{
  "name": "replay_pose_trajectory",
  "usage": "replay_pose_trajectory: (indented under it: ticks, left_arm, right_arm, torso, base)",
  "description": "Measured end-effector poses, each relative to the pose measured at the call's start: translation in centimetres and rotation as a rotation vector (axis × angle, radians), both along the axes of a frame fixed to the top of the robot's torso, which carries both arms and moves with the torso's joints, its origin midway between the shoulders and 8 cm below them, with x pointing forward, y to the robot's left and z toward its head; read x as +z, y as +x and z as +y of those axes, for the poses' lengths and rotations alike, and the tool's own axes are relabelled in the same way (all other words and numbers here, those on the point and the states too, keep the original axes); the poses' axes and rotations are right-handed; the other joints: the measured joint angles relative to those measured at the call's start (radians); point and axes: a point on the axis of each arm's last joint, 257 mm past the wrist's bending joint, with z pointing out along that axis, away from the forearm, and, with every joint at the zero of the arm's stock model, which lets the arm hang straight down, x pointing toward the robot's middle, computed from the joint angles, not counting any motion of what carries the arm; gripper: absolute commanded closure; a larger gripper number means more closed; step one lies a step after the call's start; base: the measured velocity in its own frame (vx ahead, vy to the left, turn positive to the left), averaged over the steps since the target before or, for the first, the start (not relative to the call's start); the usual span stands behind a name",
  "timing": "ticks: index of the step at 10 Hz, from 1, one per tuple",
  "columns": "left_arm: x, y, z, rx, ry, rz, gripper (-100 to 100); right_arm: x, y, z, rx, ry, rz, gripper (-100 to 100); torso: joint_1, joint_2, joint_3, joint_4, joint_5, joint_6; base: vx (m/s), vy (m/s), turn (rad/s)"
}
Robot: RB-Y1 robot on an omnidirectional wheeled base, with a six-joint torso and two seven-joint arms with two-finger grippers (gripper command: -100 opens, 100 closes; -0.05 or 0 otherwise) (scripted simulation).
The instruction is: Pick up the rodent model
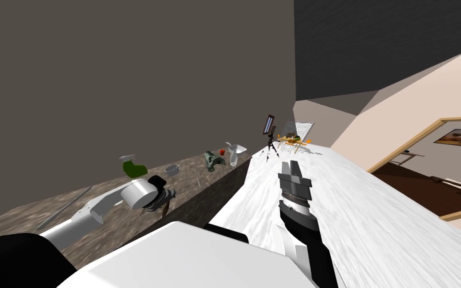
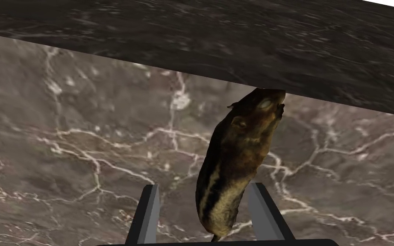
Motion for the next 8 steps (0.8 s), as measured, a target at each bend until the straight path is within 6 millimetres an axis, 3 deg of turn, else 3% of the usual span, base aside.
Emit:
replay_pose_trajectory:
  ticks: [3, 4, 5, 7, 8]
  left_arm:
    - [0.0, 0.0, 0.0, -0.001, 0.001, 0.001, 100]
    - [0.0, 0.0, 0.0, -0.001, 0.001, 0.000, 0]
    - [0.0, 0.0, 0.0, -0.001, 0.001, 0.000, 100]
    - [1.3, 0.2, -0.4, -0.015, 0.001, -0.002, 100]
    - [1.4, 0.2, -0.4, -0.015, 0.001, -0.001, 0]
  right_arm:
    - [0.0, 0.0, 0.0, 0.000, 0.000, 0.000, 0]
    - [0.0, 0.0, 0.0, 0.000, 0.000, 0.000, 0]
    - [0.0, 0.0, 0.0, 0.000, 0.000, 0.000, 0]
    - [0.0, 0.0, 0.0, 0.000, 0.000, 0.000, 0]
    - [0.0, 0.0, 0.0, 0.000, 0.000, 0.000, 0]
  torso:
    - [0.000, 0.000, 0.000, 0.000, 0.000, 0.000]
    - [0.000, 0.000, 0.000, 0.000, 0.000, 0.000]
    - [0.000, 0.000, 0.000, 0.000, 0.000, 0.000]
    - [-0.001, 0.000, 0.000, 0.000, 0.000, -0.001]
    - [-0.001, 0.000, 0.000, 0.000, 0.000, 0.000]
  base:
    - [0.000, 0.000, 0.000]
    - [0.000, 0.000, 0.000]
    - [0.005, -0.004, 0.108]
    - [0.007, -0.008, 0.064]
    - [0.000, 0.000, 0.000]
